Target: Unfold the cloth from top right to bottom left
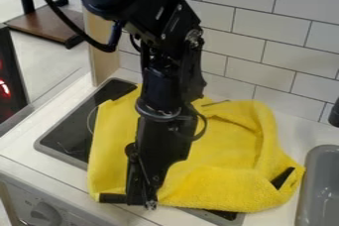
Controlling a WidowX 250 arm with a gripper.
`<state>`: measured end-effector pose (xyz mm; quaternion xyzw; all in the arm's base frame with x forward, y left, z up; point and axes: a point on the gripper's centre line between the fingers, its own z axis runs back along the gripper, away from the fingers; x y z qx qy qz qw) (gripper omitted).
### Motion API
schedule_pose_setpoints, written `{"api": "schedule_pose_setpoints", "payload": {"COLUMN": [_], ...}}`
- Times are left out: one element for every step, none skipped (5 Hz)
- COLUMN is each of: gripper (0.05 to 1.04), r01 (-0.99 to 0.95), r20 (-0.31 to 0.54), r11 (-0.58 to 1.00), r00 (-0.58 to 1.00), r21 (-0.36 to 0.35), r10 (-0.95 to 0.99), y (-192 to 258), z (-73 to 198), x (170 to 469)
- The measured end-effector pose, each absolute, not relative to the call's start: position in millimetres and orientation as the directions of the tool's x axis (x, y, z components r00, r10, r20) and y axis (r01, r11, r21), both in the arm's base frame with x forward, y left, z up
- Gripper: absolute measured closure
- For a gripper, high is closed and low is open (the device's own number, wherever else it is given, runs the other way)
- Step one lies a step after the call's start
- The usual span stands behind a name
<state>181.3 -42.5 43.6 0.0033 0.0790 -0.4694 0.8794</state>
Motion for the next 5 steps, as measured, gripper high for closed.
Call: {"api": "schedule_pose_setpoints", "payload": {"gripper": [0.592,0.277,0.065,0.075,0.083], "r01": [0.818,0.82,0.806,0.793,0.767], "r20": [-0.138,-0.129,-0.113,-0.07,-0.004], "r11": [0.572,0.566,0.584,0.605,0.639], "r00": [0.56,0.555,0.574,0.601,0.64], "r21": [-0.068,-0.084,-0.098,-0.074,-0.06], "r10": [-0.817,-0.822,-0.811,-0.796,-0.768], "y": [-44.1,-47.2,-48.9,-52.4,-58.3], "z": [46.6,49.9,56.2,71.9,89.7], "x": [184.5,185.5,189.9,197.7,209.8]}}
